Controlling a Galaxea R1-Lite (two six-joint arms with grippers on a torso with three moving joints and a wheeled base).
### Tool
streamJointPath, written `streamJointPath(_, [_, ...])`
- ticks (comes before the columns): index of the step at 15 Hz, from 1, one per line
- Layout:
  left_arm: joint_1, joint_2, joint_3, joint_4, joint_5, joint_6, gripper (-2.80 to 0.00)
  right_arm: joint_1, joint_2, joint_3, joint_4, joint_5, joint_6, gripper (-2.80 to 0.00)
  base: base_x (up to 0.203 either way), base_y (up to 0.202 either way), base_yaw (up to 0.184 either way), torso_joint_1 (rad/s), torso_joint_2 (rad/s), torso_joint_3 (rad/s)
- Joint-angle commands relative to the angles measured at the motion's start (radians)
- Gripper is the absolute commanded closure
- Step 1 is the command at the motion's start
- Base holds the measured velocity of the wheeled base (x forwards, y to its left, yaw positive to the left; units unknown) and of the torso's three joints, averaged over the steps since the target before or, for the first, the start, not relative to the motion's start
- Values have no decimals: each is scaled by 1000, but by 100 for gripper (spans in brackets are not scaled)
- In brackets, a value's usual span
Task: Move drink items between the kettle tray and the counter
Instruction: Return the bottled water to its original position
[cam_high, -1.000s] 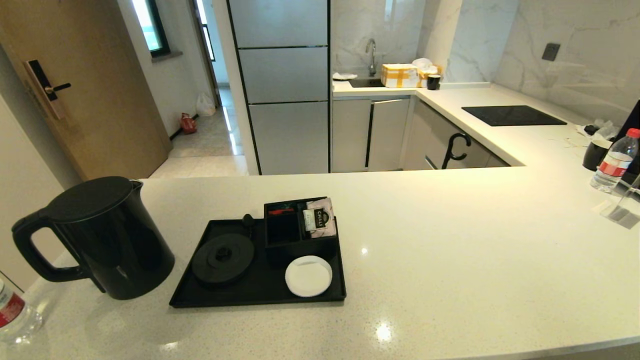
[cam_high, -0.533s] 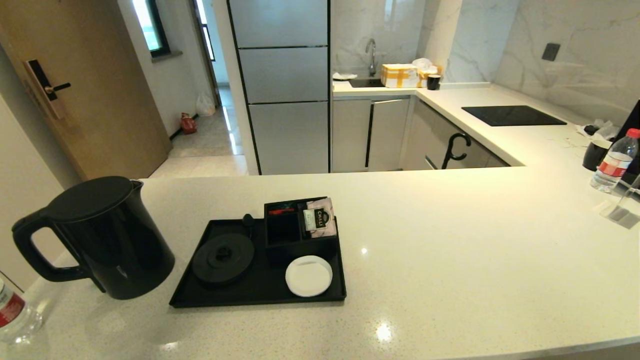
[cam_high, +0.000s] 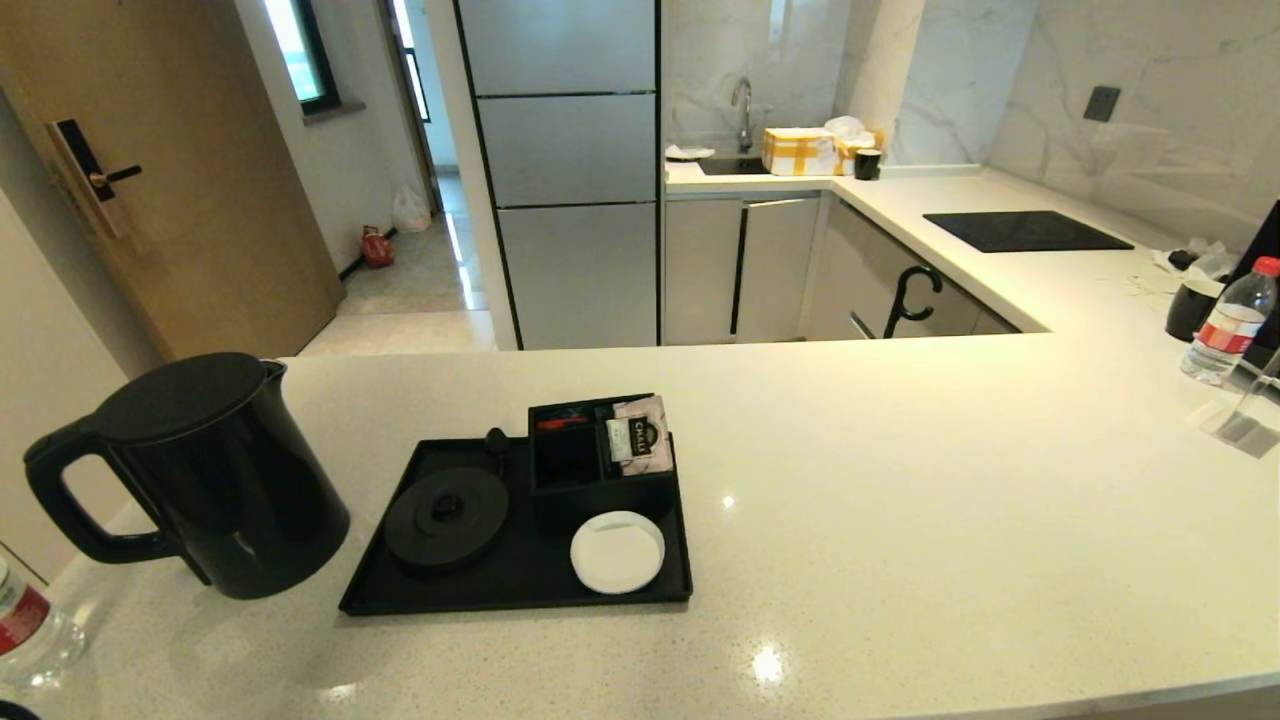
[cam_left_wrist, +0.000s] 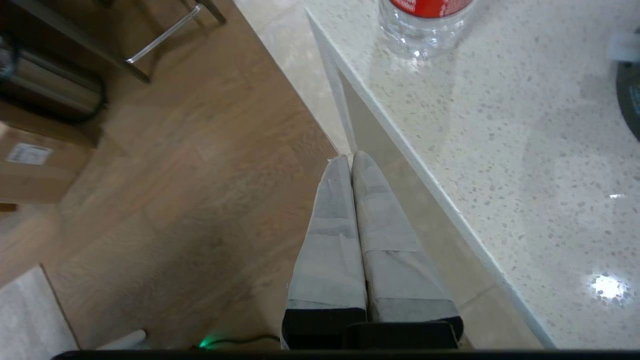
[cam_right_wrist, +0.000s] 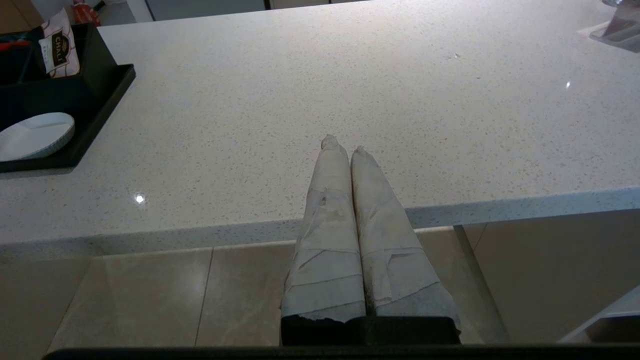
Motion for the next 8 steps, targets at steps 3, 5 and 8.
streamJointPath(3, [10, 42, 10, -47, -16, 1, 0, 0, 0, 0, 1, 0, 0, 0, 0, 0, 0, 0, 0, 0])
streamJointPath(5, [10, 42, 10, -47, -16, 1, 0, 0, 0, 0, 1, 0, 0, 0, 0, 0, 0, 0, 0, 0])
streamJointPath(8, [9, 40, 19, -61, -77, 2, 0, 0, 2, 0, 1, 0, 0, 0, 0, 0, 0, 0, 0, 0])
